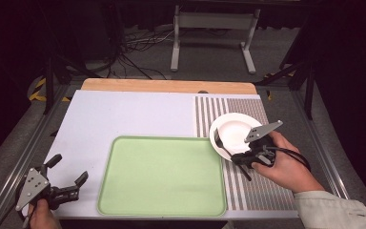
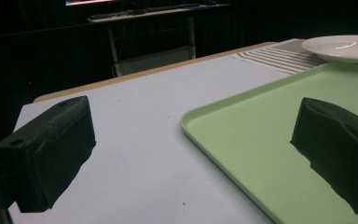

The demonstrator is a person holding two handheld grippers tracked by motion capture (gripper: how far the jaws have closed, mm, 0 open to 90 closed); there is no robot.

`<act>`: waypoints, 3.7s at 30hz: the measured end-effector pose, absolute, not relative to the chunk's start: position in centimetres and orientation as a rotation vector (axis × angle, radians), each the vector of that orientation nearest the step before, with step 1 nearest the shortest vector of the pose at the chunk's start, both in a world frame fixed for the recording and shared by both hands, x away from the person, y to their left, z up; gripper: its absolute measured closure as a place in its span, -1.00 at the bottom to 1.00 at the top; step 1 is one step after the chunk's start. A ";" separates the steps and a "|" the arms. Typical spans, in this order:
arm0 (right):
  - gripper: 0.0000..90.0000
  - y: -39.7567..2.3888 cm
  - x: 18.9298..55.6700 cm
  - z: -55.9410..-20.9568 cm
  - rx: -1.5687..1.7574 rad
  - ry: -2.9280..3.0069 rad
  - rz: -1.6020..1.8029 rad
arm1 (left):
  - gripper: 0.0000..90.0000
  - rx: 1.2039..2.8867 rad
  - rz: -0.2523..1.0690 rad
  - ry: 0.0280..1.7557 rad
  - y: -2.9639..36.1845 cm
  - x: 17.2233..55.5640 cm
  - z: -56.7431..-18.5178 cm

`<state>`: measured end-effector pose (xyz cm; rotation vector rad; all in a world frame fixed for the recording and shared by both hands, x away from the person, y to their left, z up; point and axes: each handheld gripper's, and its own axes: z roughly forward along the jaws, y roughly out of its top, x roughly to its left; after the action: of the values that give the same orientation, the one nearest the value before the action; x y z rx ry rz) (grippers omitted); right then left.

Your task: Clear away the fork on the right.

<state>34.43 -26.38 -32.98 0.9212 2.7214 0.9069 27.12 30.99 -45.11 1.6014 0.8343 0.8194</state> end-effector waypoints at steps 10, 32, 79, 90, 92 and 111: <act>0.88 -24.6 34.5 -32.9 1.176 2.666 0.929 | -0.99 1.603 0.819 0.832 31.0 27.1 -45.1; 0.88 -19.5 35.1 -33.9 1.509 2.589 0.790 | -0.99 1.610 0.819 0.827 30.9 27.2 -45.1; 0.88 -15.4 36.7 -40.9 1.963 2.584 0.361 | -0.99 1.605 0.818 0.828 30.9 27.2 -45.1; 0.87 -15.4 36.7 -41.4 1.974 2.580 0.349 | -0.99 1.604 0.818 0.827 30.9 27.2 -45.1; 0.85 -15.3 36.7 -41.5 1.978 2.584 0.347 | -0.99 1.601 0.816 0.829 30.9 27.2 -45.1; 0.27 -15.7 36.5 -40.0 1.719 2.648 0.551 | -0.99 1.598 0.817 0.828 30.9 27.1 -45.1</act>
<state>36.51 -15.73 -39.99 1.7192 2.6483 0.5513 27.14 30.93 -45.08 1.5985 0.8285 0.8171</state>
